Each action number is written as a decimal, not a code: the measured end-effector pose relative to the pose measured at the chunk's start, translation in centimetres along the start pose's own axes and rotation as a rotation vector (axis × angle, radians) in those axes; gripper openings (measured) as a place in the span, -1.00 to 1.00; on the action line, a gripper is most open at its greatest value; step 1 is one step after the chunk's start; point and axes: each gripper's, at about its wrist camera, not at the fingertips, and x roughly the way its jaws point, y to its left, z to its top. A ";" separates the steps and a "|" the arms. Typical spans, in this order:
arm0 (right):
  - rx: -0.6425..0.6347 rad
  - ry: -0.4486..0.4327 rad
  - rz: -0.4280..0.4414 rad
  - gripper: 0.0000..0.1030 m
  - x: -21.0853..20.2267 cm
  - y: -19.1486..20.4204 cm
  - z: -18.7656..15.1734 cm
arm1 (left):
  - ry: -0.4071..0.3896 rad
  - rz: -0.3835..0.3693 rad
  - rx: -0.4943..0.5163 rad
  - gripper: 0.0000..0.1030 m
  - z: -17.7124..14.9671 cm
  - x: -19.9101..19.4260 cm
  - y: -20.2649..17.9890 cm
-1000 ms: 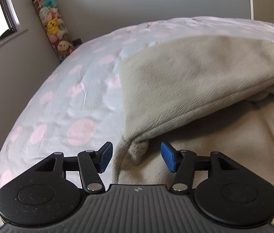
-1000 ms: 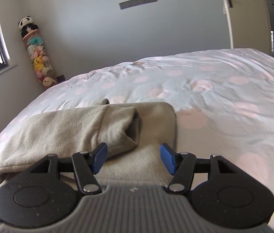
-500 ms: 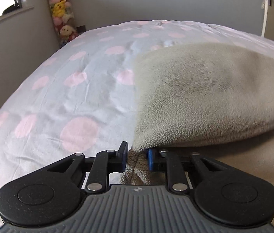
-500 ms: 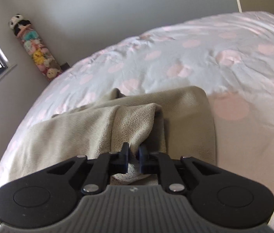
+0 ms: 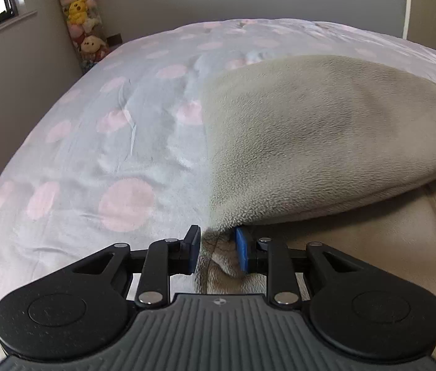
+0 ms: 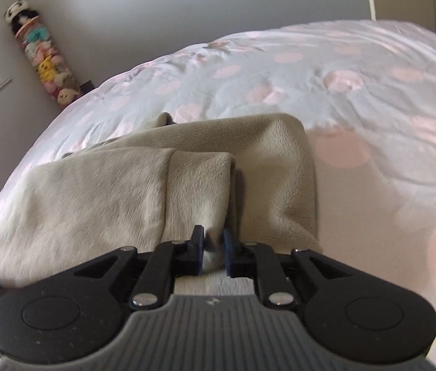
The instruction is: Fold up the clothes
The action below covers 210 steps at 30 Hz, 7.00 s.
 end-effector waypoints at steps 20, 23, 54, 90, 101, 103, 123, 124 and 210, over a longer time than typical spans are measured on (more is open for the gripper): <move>-0.325 0.203 0.043 -0.15 -20.1 1.9 -10.8 | 0.047 -0.149 0.315 -0.15 -10.9 -18.1 -2.5; -0.344 0.206 0.022 -0.05 -22.3 1.9 -12.3 | 0.078 -0.154 0.344 -0.07 -12.4 -19.5 -2.4; -0.124 0.150 -0.054 -0.86 -24.1 -0.9 -17.8 | 0.348 -0.142 0.100 -0.89 -14.8 -17.2 -0.7; -0.454 -0.126 -0.069 -0.74 -38.2 4.3 -16.3 | -0.126 -0.135 0.401 -0.93 -10.7 -31.5 -4.8; -0.701 0.103 -0.067 -0.24 -30.1 6.7 -19.2 | 0.044 -0.240 0.844 -0.15 -17.9 -25.3 -13.8; -0.721 0.117 -0.077 -0.21 -29.4 6.5 -19.4 | 0.046 -0.233 0.918 -0.12 -19.0 -24.4 -15.0; -1.328 0.189 -0.177 0.35 -24.4 7.5 -22.9 | 0.209 -0.053 0.979 0.11 -21.6 -16.9 -18.3; -1.362 0.201 -0.182 0.35 -23.8 7.7 -23.0 | 0.214 -0.053 0.970 0.11 -21.5 -16.7 -18.2; -0.917 -0.379 -0.286 -0.71 -30.5 9.3 -10.3 | -0.456 0.232 0.504 -0.80 -4.3 -24.8 -13.9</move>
